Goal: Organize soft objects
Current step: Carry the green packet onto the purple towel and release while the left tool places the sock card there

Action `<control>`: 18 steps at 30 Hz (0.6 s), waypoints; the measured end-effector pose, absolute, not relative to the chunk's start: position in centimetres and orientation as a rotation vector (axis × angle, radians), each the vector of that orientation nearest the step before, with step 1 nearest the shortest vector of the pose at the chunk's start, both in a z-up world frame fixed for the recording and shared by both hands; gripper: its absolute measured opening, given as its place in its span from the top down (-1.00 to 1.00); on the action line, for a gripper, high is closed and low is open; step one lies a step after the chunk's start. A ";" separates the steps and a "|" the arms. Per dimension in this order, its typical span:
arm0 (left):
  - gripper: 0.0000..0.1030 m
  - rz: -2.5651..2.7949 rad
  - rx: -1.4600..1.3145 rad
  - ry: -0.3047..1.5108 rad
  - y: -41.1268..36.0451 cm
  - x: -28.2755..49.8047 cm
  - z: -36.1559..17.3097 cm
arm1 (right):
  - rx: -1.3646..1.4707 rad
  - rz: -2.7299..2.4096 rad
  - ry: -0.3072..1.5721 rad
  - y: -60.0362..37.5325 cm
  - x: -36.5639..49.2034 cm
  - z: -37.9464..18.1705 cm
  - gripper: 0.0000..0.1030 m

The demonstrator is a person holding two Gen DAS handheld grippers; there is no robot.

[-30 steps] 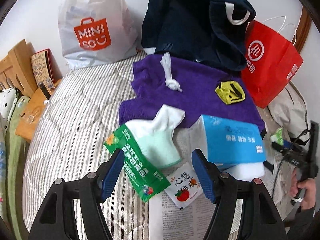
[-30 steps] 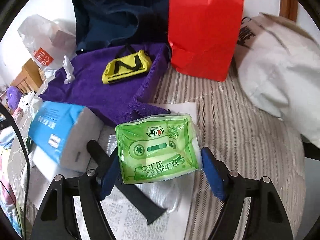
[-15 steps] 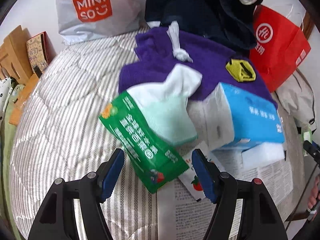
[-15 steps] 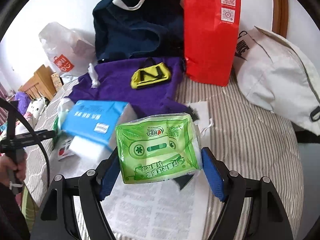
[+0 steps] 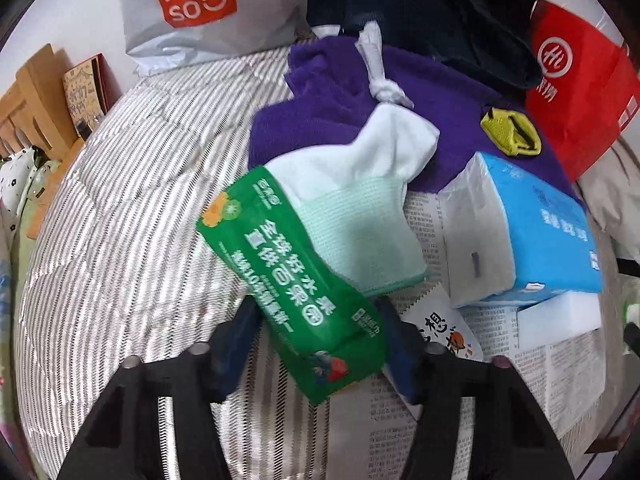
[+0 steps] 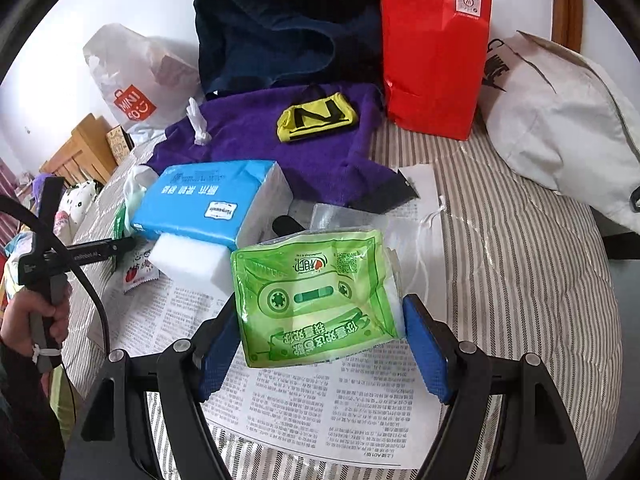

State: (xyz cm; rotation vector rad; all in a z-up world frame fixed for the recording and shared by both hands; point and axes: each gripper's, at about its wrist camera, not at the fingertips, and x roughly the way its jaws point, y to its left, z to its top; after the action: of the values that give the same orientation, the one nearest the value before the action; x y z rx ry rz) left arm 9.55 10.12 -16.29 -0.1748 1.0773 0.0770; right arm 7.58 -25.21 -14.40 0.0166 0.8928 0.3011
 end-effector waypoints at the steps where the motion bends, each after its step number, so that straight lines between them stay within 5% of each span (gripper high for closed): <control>1: 0.10 0.061 -0.176 1.071 10.3 9.3 -16.0 | 0.016 0.302 0.893 -25.2 7.6 -14.4 -0.49; 18: 0.28 0.001 -0.249 0.987 10.5 7.8 -13.1 | 0.008 0.332 0.884 -24.6 6.5 -13.9 -0.49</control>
State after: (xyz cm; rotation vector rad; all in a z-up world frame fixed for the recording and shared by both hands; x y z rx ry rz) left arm 7.79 10.49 -13.08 -0.2486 0.9867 0.0005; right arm 6.53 -24.64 -13.89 0.0079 0.8837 0.3321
